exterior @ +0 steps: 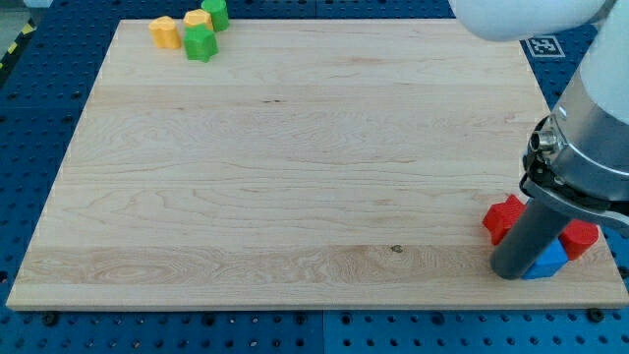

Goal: Move your arm parallel to the bottom of the yellow heart

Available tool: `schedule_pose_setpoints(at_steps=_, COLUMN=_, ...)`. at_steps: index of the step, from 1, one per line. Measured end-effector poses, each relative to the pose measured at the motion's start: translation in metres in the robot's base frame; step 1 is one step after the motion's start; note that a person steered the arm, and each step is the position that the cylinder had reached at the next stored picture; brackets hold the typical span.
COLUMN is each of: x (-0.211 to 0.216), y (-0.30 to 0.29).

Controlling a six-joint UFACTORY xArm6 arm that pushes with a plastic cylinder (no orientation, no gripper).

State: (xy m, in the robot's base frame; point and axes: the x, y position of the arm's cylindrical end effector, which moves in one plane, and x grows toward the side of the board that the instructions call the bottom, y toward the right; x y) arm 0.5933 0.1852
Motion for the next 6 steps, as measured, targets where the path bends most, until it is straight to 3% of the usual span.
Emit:
schedule_pose_setpoints(at_steps=1, x=-0.002, y=-0.003)
schedule_pose_setpoints(at_steps=3, x=-0.028, y=-0.139)
schedule_pose_setpoints(at_steps=4, x=-0.075, y=-0.226)
schedule_pose_setpoints(at_steps=6, x=-0.221, y=-0.359)
